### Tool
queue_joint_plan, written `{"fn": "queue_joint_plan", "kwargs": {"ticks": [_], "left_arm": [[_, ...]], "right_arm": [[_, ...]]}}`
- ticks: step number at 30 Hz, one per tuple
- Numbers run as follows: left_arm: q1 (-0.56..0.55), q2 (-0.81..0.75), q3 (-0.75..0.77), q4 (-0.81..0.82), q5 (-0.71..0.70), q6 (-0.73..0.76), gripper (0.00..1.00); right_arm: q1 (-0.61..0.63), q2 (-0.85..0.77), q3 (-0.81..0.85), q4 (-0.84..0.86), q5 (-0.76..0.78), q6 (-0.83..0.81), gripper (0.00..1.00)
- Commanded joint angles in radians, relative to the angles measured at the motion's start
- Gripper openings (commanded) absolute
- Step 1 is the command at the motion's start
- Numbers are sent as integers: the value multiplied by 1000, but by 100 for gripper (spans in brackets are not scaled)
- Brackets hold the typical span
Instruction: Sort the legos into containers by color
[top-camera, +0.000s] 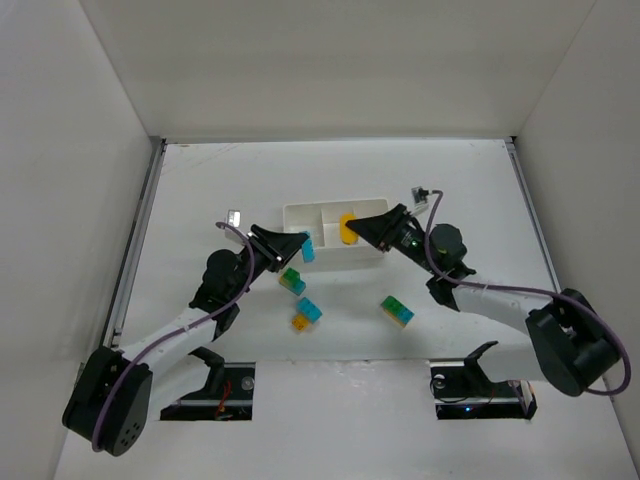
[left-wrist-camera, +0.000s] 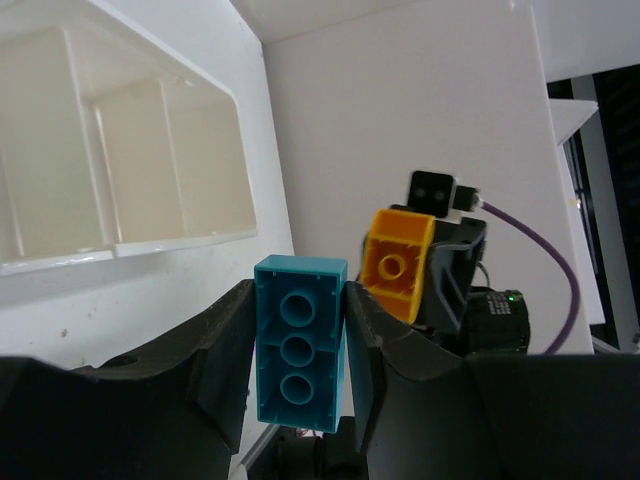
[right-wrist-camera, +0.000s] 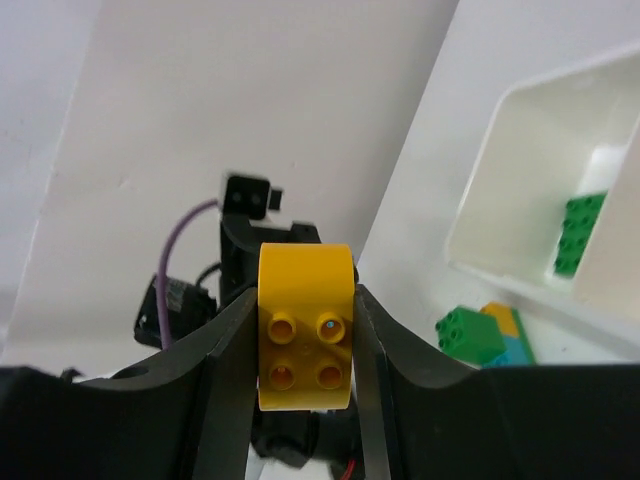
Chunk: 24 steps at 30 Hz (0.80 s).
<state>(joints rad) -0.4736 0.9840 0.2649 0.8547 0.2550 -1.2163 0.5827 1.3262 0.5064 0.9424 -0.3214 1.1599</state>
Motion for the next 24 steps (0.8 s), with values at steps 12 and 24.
{"fn": "queue_joint_plan", "kwargs": {"ticks": [12, 24], "left_arm": [[-30, 94, 102, 3, -25, 90, 8], [-135, 212, 279, -144, -152, 265, 8]], "right_arm": [[-41, -141, 222, -735, 494, -555, 27], [-25, 50, 330, -752, 594, -672, 38]]}}
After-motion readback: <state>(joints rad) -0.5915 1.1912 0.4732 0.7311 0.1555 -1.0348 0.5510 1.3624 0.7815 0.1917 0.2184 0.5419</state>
